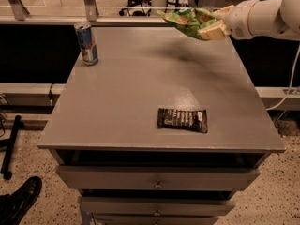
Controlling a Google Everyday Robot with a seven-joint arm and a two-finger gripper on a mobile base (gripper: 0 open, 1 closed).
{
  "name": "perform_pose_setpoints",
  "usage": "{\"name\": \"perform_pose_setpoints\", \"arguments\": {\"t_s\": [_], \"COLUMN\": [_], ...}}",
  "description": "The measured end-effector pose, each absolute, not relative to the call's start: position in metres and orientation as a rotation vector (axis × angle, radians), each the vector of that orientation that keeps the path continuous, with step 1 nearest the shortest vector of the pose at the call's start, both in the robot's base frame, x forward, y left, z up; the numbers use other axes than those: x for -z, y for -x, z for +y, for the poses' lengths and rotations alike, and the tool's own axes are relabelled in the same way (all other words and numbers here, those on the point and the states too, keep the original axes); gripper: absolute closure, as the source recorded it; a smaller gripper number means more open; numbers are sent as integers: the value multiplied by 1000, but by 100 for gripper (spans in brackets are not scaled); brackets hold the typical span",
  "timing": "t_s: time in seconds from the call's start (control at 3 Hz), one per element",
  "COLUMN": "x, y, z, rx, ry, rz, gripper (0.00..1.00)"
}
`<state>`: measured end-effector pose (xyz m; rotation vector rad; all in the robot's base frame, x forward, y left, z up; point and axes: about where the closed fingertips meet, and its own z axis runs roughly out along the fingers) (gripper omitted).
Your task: Move green rice chip bag near rxbar chocolate
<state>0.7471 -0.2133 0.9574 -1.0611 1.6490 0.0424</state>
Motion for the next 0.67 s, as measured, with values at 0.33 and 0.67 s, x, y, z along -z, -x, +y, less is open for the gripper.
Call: {"name": "perform_pose_setpoints", "arguments": {"t_s": [0.33, 0.67], "x": [-951, -934], "y": [-732, -680], "z": [-206, -202], "rx": [-21, -14], "ry": [1156, 1329], "rz": [1626, 1555], "gripper": [100, 100]}}
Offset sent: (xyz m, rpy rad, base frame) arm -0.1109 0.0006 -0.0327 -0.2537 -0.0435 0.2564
